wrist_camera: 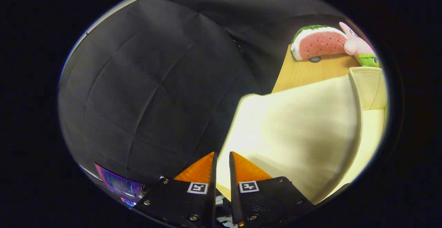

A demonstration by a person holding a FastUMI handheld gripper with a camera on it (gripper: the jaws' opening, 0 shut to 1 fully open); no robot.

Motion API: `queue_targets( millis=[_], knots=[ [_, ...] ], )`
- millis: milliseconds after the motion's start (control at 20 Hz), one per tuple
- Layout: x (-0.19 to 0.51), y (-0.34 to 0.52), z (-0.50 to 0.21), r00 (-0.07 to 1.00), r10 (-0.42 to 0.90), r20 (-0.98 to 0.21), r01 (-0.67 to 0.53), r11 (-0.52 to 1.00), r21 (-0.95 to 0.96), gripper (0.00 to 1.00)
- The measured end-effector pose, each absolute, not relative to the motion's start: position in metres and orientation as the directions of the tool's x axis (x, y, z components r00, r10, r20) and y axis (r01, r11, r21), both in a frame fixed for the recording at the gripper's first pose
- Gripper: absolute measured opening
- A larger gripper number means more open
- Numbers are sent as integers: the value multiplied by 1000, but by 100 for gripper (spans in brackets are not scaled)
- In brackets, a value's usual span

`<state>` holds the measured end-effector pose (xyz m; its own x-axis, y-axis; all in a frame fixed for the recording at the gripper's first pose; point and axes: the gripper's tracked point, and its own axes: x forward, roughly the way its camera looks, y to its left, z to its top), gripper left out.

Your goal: Open the storage box then place both shoes into the box .Put the left shoe in first, then the right shoe, with the right side of both shoes facing outward in a uniform manner.

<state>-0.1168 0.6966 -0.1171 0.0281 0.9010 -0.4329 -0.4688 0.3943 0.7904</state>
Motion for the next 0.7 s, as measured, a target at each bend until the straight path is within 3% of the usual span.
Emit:
queue_targets(
  millis=[100,500,700],
  knots=[
    [-106,685,-112,50,902,-429,-496,395,773,39],
    [-65,594,-62,238,897,-372,-600,437,670,40],
    [-43,529,-57,346,856,-383,-590,516,621,40]
  ],
)
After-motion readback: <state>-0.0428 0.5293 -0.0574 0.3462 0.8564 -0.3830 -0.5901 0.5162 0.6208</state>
